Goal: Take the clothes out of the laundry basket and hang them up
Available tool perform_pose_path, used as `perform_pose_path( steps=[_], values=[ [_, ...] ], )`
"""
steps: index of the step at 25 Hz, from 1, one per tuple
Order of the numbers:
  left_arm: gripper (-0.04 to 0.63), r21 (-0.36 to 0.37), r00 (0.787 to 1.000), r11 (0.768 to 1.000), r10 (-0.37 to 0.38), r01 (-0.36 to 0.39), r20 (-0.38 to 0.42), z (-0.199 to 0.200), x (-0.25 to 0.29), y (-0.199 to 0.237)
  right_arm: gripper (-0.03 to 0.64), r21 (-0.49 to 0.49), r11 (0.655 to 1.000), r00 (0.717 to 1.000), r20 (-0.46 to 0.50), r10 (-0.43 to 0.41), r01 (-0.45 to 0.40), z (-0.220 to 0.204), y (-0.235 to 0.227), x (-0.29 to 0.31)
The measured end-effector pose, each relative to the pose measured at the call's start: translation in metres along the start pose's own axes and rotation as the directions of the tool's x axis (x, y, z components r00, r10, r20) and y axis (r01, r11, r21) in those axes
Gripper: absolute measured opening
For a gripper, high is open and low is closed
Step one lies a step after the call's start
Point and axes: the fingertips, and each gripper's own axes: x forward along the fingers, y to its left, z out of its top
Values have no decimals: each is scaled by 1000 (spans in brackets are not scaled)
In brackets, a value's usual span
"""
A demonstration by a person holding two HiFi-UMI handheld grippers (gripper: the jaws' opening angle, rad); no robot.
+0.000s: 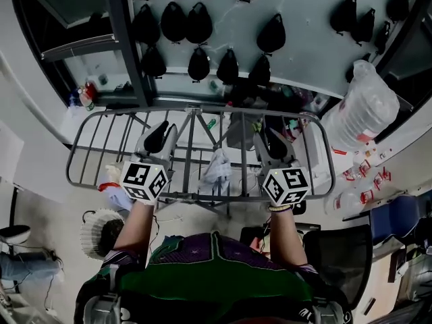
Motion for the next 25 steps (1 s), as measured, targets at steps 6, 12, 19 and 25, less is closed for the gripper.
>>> perform_pose_path(
  steps=[6,12,19,25],
  values=[
    [21,-17,999,999,44,-44,27,7,-19,16,36,-1,999,998,47,34,-34,13,13,10],
    [17,-2,997,997,72,-72,26,15,-29,32,3,-14,999,996,78,37,-36,22,26,15],
    [18,62,997,995,77,-79,28,16,-37,35,0,-43,999,998,65,-4,7,18,32,17],
    [18,117,997,991,70,-72,25,16,-42,36,0,-27,1000,999,45,-10,12,10,36,18]
  ],
)
